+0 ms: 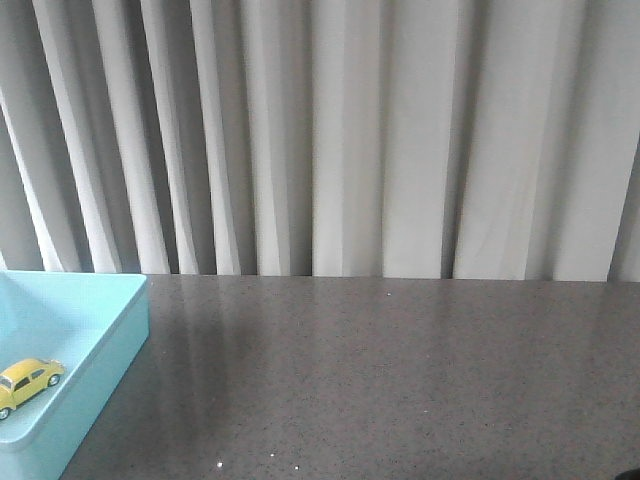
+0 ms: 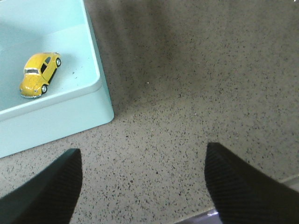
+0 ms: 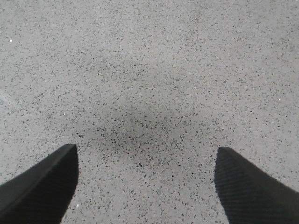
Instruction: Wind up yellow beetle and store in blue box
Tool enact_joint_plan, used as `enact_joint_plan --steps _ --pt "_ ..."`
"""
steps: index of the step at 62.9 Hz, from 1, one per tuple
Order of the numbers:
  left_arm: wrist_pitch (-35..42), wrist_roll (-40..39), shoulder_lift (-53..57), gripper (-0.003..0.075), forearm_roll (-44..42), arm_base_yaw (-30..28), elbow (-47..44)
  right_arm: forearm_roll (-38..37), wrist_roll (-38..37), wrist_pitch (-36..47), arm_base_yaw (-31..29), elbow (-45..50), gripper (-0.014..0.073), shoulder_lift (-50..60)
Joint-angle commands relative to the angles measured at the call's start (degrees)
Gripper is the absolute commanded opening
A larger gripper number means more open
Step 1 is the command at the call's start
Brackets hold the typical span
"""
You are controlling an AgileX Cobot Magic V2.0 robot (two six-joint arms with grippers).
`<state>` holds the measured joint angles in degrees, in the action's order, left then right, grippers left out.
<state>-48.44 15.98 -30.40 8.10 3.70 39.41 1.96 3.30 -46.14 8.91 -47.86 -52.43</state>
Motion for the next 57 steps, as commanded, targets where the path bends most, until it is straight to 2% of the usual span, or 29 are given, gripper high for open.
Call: enact_joint_plan --steps 1,12,34,39,46,57 --pt "3.69 -2.26 1.97 0.0536 0.28 0.39 -0.65 -0.21 0.22 2.93 0.03 -1.46 0.0578 0.69" --pt "7.67 -7.57 2.82 0.0536 -0.49 0.33 -3.75 -0.21 0.22 2.93 0.03 -1.46 0.0578 0.69" --pt "14.0 -7.93 2.72 0.0513 -0.79 0.33 -7.43 -0.21 0.22 3.01 0.03 -1.46 0.0578 0.69" --pt "14.41 -7.93 2.72 0.0461 -0.79 0.33 -7.43 -0.26 0.22 2.79 0.03 -1.46 0.0561 0.69" --pt "14.58 -7.93 2.72 0.0356 -0.79 0.33 -7.43 -0.21 0.22 2.65 0.03 -1.31 0.0484 0.69" --pt "14.83 -7.93 2.72 0.0163 -0.79 0.33 -7.43 -0.04 0.22 1.77 0.03 -0.98 0.0283 0.56"
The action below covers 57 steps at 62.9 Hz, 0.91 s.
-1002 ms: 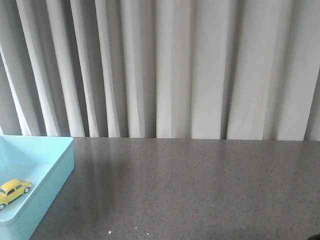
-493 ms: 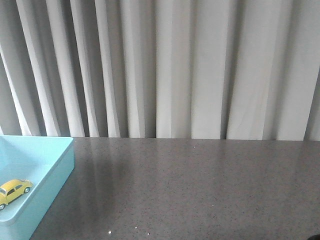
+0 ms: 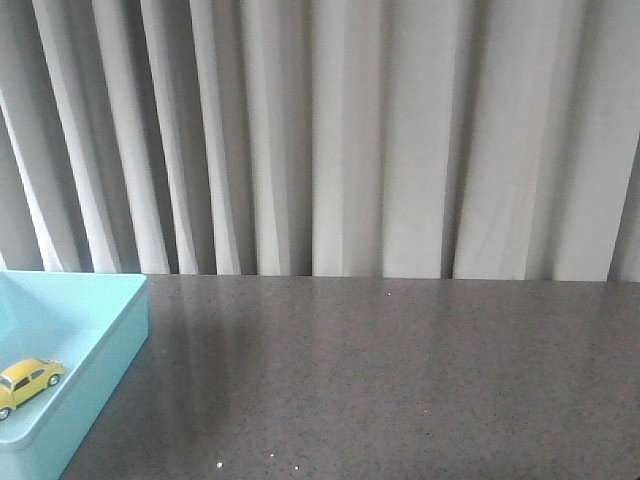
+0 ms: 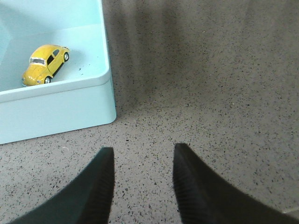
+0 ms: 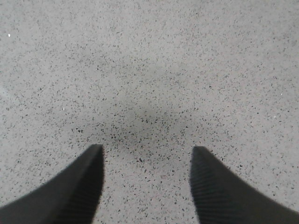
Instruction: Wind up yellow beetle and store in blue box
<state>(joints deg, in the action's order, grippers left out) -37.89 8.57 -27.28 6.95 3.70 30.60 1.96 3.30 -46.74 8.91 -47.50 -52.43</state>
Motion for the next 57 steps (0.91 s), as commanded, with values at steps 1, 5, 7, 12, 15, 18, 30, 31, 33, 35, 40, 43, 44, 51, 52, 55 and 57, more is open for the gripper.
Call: enact_joint_plan --steps 1,5,7,12,15,18,30,31,33,35,40,43,44,51,52,55,57 --pt "4.28 -0.51 -0.4 0.0156 0.36 0.33 1.37 -0.04 0.22 2.3 0.03 -1.34 0.0267 0.56" --pt "4.28 -0.46 -0.4 0.0092 0.36 0.33 1.37 -0.04 0.22 2.29 0.03 -1.34 0.0195 0.56" --pt "4.28 -0.46 -0.4 0.0069 0.36 0.33 1.37 -0.04 0.22 2.29 0.03 -1.34 0.0157 0.56" --pt "4.28 -0.46 -0.4 0.0008 0.36 0.33 1.37 -0.04 0.22 2.29 0.03 -1.34 0.008 0.56" --pt "4.28 -0.46 -0.4 -0.0008 0.36 0.33 1.37 -0.04 0.22 2.29 0.03 -1.34 0.0038 0.56" --pt "4.3 -0.46 -0.4 -0.0007 0.36 0.33 1.37 -0.04 0.22 2.29 0.03 -1.34 0.0 0.56" --pt "3.74 -0.46 -0.4 -0.0006 0.41 0.33 1.37 -0.04 0.22 1.89 0.03 -1.34 -0.0007 0.56" --pt "3.74 -0.46 -0.4 -0.0006 0.41 0.33 1.37 -0.04 0.22 1.89 0.03 -1.34 -0.0007 0.56" --pt "3.74 -0.46 -0.4 -0.0006 0.41 0.33 1.37 -0.04 0.22 1.89 0.03 -1.34 -0.0007 0.56" --pt "3.74 -0.46 -0.4 -0.0006 0.41 0.33 1.37 -0.04 0.22 1.89 0.03 -1.34 -0.0007 0.56" --pt "3.74 -0.46 -0.4 -0.0006 0.41 0.33 1.37 -0.04 0.22 1.89 0.03 -1.34 -0.0007 0.56" --pt "3.74 -0.46 -0.4 -0.0006 0.41 0.33 1.37 -0.04 0.22 1.89 0.03 -1.34 -0.0007 0.56" --pt "3.74 -0.46 -0.4 -0.0006 0.41 0.33 1.37 -0.04 0.22 1.89 0.03 -1.34 -0.0007 0.56" --pt "3.74 -0.46 -0.4 -0.0006 0.41 0.33 1.37 -0.04 0.22 1.89 0.03 -1.34 -0.0007 0.56" --pt "3.74 -0.46 -0.4 -0.0006 0.41 0.33 1.37 -0.04 0.22 1.89 0.03 -1.34 -0.0007 0.56" --pt "4.05 -0.46 -0.35 -0.0006 0.41 0.33 1.37 -0.04 0.22 1.89 0.03 -1.34 -0.0007 0.56" --pt "4.41 -0.46 -0.13 -0.0006 0.35 0.45 0.73 -0.04 0.22 1.89 0.03 -1.34 -0.0007 0.56"
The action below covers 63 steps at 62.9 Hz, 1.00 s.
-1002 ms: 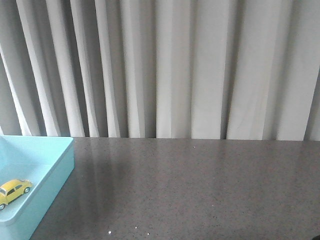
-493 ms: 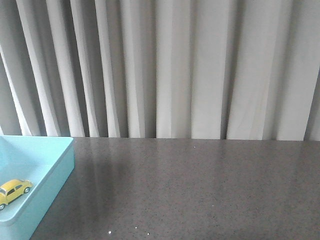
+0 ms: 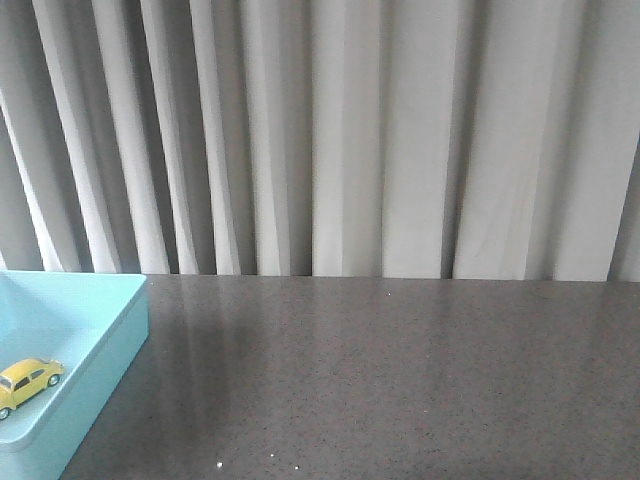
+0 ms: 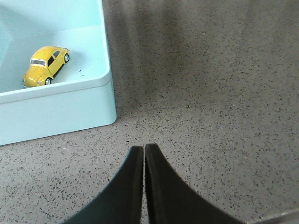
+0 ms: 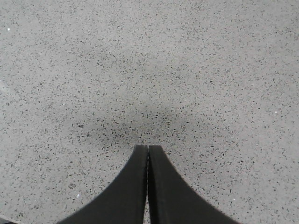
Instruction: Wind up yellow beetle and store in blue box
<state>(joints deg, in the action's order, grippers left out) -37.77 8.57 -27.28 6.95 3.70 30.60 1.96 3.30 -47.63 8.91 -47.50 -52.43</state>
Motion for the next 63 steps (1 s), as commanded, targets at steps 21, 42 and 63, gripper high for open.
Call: enact_joint_plan --steps 21,42,63 --pt "20.92 -0.53 14.65 -0.0006 -1.07 0.1 -15.87 -0.04 0.22 2.78 0.03 -1.34 -0.0007 0.56" --pt "40.51 -0.57 26.98 -0.0006 -1.01 0.1 -31.62 -0.04 0.22 2.78 0.03 -1.34 -0.0007 0.56" --pt "40.53 -7.79 28.89 -0.0006 -5.3 -0.76 -31.63 -0.04 0.22 2.74 0.03 -1.34 -0.0007 0.56"
